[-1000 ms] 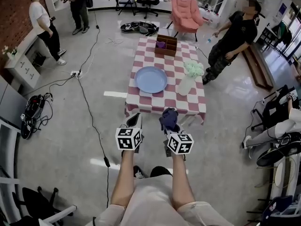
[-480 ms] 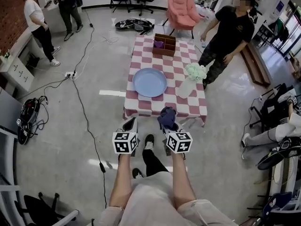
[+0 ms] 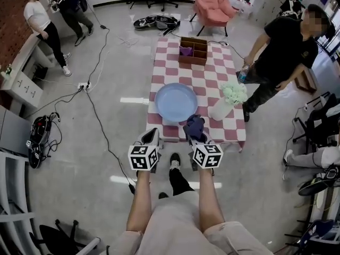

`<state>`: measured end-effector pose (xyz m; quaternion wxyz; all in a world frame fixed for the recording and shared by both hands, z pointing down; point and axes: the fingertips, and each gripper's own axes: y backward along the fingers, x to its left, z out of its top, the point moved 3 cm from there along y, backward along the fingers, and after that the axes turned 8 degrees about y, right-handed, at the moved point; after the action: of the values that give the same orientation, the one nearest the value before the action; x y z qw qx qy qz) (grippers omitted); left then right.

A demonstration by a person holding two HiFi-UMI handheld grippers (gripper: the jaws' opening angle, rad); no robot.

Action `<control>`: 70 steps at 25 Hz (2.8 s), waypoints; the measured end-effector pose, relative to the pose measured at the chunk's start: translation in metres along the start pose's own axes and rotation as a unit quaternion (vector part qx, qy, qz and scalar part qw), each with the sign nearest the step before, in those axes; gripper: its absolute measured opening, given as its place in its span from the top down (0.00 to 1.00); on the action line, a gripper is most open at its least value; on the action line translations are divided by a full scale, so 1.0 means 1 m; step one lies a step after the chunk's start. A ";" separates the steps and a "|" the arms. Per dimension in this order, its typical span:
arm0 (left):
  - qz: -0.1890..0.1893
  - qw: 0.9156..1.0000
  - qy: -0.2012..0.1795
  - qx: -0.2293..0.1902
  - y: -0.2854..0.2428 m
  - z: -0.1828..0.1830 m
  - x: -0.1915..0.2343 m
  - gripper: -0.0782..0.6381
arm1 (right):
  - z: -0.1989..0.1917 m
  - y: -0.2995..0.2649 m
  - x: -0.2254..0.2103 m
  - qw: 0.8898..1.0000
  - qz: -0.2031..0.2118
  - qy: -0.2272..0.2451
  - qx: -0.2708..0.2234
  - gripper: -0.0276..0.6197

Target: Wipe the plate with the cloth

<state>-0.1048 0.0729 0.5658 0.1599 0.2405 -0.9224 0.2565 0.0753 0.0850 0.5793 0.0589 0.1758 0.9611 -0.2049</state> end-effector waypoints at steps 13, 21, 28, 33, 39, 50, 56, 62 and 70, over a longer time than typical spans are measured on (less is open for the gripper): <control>0.051 0.997 0.026 0.052 -0.110 0.045 0.058 0.88 | 0.039 -0.131 -0.056 0.998 0.043 -0.011 0.042 0.83; 0.052 0.993 0.024 0.105 -0.146 0.056 0.072 0.88 | 0.044 -0.183 -0.077 0.997 0.061 -0.022 0.050 0.83; 0.015 0.988 0.020 0.151 -0.180 0.055 0.089 0.88 | 0.044 -0.211 -0.077 0.993 0.090 0.034 0.074 0.83; -0.014 0.982 -0.005 0.190 -0.209 0.055 0.108 0.87 | 0.050 -0.227 -0.079 0.989 0.108 0.067 0.079 0.83; -0.065 0.965 -0.017 0.253 -0.242 0.053 0.129 0.87 | 0.044 -0.232 -0.073 0.985 0.091 0.109 0.096 0.83; -0.169 0.930 -0.055 0.322 -0.287 0.053 0.138 0.78 | 0.016 -0.234 -0.048 0.983 0.006 0.130 0.132 0.83; -0.203 0.908 -0.072 0.359 -0.311 0.038 0.131 0.78 | 0.019 -0.228 -0.044 0.981 -0.037 0.133 0.137 0.83; -0.212 0.893 -0.059 0.393 -0.318 0.023 0.125 0.78 | 0.013 -0.223 -0.036 0.980 -0.063 0.125 0.140 0.83; -0.205 0.884 -0.025 0.420 -0.326 0.022 0.124 0.84 | 0.024 -0.233 -0.037 0.982 -0.073 0.120 0.122 0.83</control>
<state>-0.0411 -0.2297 0.7288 0.0702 0.4754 -0.6622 0.5750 0.0265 -0.1359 0.6519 -0.0941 0.1347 0.9390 -0.3021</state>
